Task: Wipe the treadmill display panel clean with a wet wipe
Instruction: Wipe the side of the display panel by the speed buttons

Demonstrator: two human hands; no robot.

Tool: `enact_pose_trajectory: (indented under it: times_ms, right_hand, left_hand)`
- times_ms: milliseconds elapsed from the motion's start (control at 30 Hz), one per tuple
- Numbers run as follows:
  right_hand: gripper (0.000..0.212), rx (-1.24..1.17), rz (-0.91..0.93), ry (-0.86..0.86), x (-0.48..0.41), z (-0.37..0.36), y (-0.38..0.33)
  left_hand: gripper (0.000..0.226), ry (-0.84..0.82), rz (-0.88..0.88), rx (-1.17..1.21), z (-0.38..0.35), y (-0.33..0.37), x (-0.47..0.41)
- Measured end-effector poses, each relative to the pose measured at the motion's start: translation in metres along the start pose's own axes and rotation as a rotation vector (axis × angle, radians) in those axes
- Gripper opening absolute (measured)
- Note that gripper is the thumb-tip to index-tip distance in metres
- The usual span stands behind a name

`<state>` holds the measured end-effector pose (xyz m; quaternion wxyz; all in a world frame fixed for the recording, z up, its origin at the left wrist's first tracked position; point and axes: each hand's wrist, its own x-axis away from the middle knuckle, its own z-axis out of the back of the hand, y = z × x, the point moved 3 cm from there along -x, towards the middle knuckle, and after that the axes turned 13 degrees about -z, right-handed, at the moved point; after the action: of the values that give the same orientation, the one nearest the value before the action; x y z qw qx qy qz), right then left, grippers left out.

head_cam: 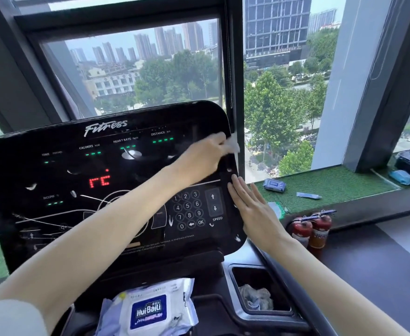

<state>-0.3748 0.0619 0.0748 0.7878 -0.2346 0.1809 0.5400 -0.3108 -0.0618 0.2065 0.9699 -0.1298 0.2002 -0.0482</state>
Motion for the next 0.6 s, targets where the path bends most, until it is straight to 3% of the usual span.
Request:
enact_pose_trajectory:
  times_ms: [100,233,400,533,600]
  right_hand:
    - [0.089,0.003,-0.015,-0.003,0.0,-0.001,-0.001]
    - [0.088,0.022,0.0,-0.006,0.0,-0.001,-0.001]
    - [0.09,0.006,-0.009,-0.012,0.001,0.0,-0.003]
    - [0.088,-0.017,-0.016,-0.015,0.0,0.004,-0.003]
    - [0.086,-0.034,-0.021,-0.003,0.002,0.006,-0.003]
  left_hand:
    - [0.039,0.193,0.162,0.002,0.007,-0.014,0.0]
    - [0.039,-0.04,-0.075,0.014,-0.012,0.028,0.007]
    - [0.041,0.198,0.185,0.043,0.003,-0.002,-0.002]
    - [0.04,-0.027,-0.097,0.054,-0.015,0.037,0.01]
    - [0.042,0.009,-0.02,0.038,-0.007,0.021,0.005]
